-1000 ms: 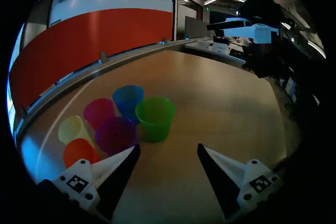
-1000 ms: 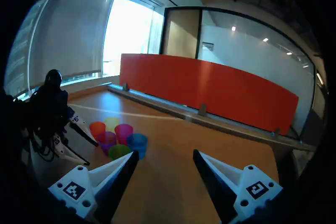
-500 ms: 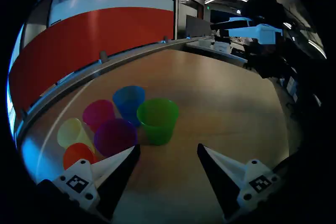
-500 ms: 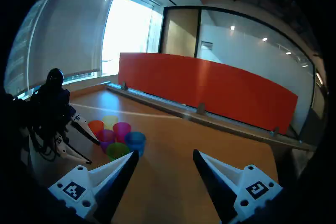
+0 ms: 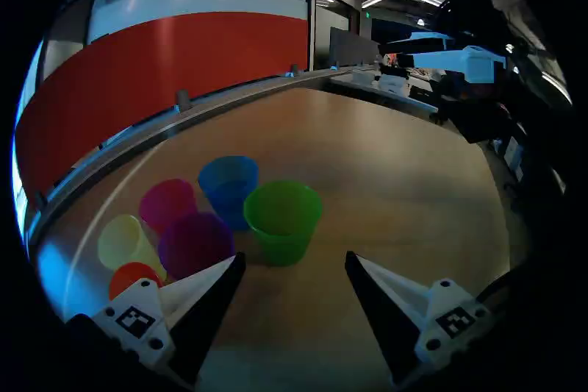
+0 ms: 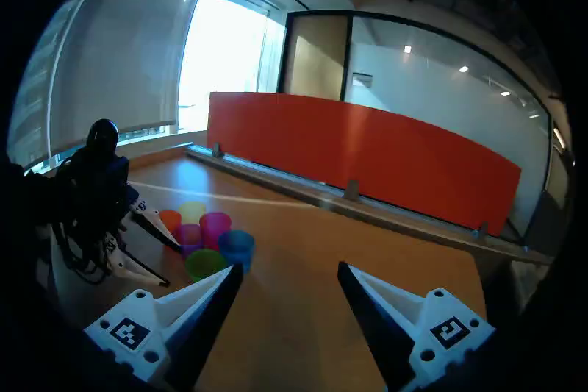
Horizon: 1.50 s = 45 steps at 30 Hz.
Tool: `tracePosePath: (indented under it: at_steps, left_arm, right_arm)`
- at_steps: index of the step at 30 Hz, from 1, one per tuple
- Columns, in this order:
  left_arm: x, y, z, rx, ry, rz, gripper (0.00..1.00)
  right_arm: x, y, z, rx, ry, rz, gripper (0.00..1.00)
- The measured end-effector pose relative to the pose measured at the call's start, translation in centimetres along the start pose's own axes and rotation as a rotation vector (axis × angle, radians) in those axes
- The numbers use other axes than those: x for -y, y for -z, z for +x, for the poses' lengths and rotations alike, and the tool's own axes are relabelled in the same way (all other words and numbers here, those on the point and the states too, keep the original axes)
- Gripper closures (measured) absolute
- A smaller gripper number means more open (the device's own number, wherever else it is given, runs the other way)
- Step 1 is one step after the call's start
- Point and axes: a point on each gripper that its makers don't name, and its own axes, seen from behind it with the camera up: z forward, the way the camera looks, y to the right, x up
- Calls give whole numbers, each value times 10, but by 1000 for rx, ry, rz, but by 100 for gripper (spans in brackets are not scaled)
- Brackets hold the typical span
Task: Pour water
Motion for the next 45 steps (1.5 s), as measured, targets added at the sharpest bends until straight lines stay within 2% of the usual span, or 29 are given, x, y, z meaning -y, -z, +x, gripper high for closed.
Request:
tracePosePath:
  at_steps: [27, 45]
  left_arm:
    - [8, -33, 18, 13, -32, 9, 0]
    - [7, -49, 23, 35, -46, 5, 0]
  right_arm:
    - [-13, 8, -6, 5, -7, -23, 0]
    - [-16, 10, -9, 7, -12, -25, 0]
